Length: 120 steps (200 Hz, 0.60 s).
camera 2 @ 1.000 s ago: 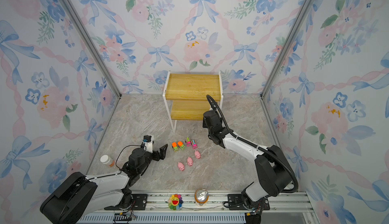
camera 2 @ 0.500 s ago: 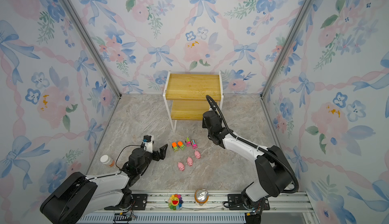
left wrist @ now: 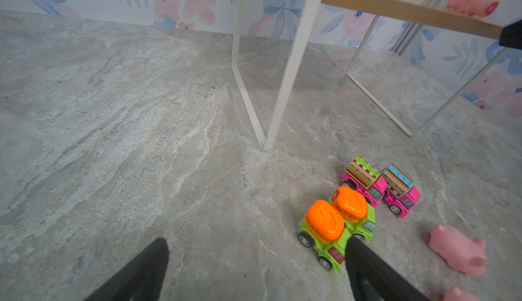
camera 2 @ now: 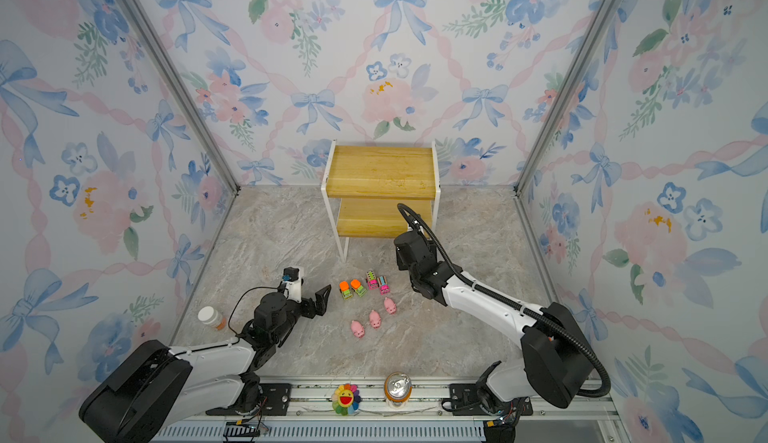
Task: Place and organize the plastic toys onto the shelf
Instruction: 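Withdraw the right gripper from the shelf back toward the pigs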
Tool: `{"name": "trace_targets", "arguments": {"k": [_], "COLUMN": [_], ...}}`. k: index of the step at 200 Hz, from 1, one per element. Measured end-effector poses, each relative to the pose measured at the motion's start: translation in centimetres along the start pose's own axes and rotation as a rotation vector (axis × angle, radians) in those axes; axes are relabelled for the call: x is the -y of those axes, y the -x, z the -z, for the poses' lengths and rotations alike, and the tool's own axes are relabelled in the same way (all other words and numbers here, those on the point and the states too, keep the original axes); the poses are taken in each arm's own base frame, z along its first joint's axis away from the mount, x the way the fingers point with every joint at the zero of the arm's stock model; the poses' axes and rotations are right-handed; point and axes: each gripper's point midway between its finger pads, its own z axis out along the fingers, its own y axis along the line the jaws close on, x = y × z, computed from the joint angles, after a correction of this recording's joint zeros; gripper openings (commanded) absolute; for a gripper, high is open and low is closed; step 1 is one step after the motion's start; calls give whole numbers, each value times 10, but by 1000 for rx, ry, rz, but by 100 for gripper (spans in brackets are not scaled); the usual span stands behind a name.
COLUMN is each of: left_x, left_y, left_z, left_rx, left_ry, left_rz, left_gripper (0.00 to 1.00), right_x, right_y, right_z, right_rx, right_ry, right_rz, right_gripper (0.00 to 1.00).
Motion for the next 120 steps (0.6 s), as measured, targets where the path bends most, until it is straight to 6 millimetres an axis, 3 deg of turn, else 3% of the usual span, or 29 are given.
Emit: {"name": "trace_targets", "arguments": {"k": [72, 93, 120], "left_x": [0, 0, 1], "left_y": [0, 0, 2], "left_z": [0, 0, 1], "left_rx": [1, 0, 5], "left_ry": [0, -1, -5], "left_rz": [0, 0, 1], "left_gripper": [98, 98, 98], "right_x": [26, 27, 23], "right_y": [-40, -68, -106], "right_z": [86, 92, 83], "right_rx": [9, -28, -108], "right_ry": [213, 268, 301], "right_rz": [-1, 6, 21], "right_gripper": [74, 74, 72]}}
